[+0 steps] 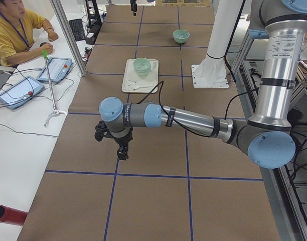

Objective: Stack green bowls together

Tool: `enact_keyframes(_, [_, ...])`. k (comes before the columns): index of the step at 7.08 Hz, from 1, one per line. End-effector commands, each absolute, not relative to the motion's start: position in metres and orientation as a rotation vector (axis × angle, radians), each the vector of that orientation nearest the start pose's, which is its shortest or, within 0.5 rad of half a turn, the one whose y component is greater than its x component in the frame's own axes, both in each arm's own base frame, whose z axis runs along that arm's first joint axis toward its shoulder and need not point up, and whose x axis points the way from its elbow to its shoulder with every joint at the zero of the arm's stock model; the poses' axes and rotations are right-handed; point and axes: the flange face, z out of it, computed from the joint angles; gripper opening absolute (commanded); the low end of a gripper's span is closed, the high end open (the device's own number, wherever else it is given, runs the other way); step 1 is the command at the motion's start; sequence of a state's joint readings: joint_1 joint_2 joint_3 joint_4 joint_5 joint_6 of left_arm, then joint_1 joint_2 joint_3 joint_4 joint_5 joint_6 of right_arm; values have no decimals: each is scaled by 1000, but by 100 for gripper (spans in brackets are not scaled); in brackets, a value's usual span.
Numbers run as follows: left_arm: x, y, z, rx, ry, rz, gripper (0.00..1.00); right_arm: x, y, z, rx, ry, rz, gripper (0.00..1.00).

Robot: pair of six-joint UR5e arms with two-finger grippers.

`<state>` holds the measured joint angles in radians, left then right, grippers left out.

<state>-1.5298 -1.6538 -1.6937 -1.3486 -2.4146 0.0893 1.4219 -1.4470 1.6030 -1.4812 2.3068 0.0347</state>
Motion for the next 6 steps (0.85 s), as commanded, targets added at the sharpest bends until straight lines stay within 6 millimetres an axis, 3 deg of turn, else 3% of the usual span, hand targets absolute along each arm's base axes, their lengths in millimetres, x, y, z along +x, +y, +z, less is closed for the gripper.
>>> enact_keyframes(1, [-37,-520,574,4,844,115,100,19,-509,619,107,-737,-122,100])
enact_keyframes(6, [-37,-520,574,4,844,115,100,19,-511,617,105,-741,-108,100])
